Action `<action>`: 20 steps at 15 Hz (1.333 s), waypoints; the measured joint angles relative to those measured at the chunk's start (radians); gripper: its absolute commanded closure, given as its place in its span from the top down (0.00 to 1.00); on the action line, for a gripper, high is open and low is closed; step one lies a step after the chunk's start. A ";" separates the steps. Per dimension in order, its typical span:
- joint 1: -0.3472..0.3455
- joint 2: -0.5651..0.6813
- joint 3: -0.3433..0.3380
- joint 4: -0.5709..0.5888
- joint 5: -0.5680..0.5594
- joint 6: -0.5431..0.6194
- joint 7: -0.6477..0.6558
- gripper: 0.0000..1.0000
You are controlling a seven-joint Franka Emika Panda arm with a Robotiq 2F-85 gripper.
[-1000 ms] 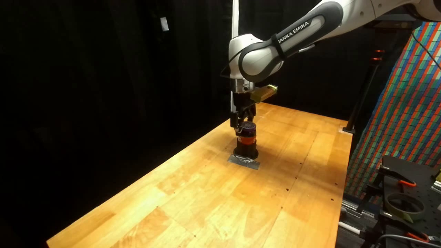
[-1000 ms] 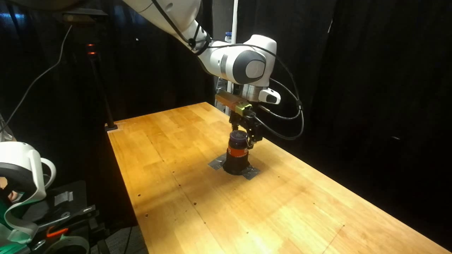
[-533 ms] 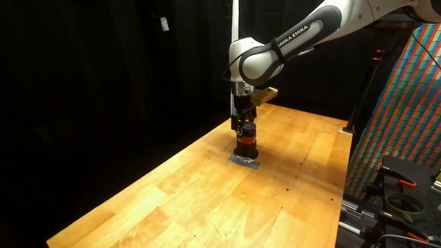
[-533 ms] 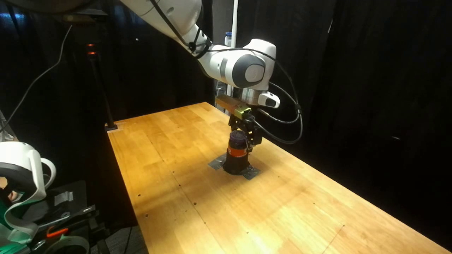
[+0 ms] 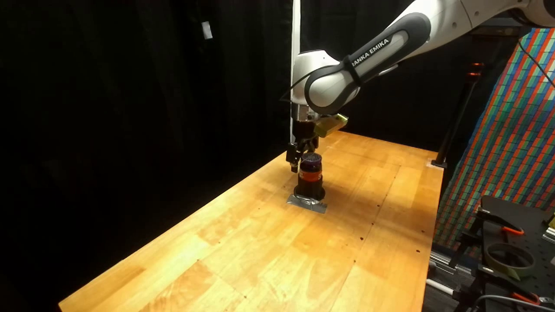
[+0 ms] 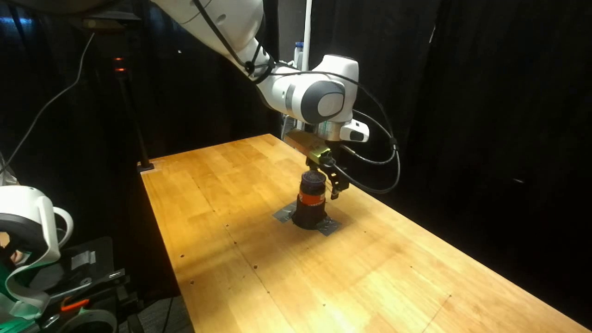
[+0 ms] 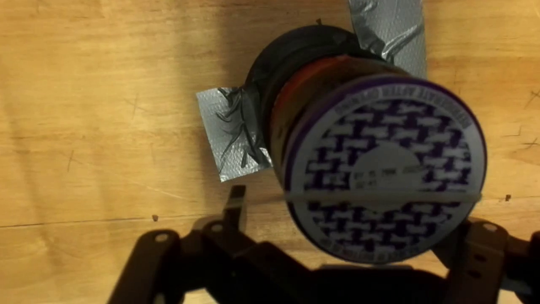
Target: Put the rubber band on the jar.
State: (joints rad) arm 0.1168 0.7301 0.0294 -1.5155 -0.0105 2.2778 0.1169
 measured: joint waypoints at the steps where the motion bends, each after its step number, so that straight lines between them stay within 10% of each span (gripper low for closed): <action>1: 0.000 -0.001 0.000 -0.013 0.000 0.009 0.000 1.00; 15: -0.028 -0.239 0.014 -0.386 0.060 0.149 -0.015 1.00; 16: -0.037 -0.257 0.015 -0.420 0.072 0.165 -0.026 0.78; 20: -0.076 -0.318 0.028 -0.538 0.129 0.267 -0.082 0.51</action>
State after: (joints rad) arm 0.0412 0.4123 0.0569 -2.0536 0.1186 2.5448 0.0347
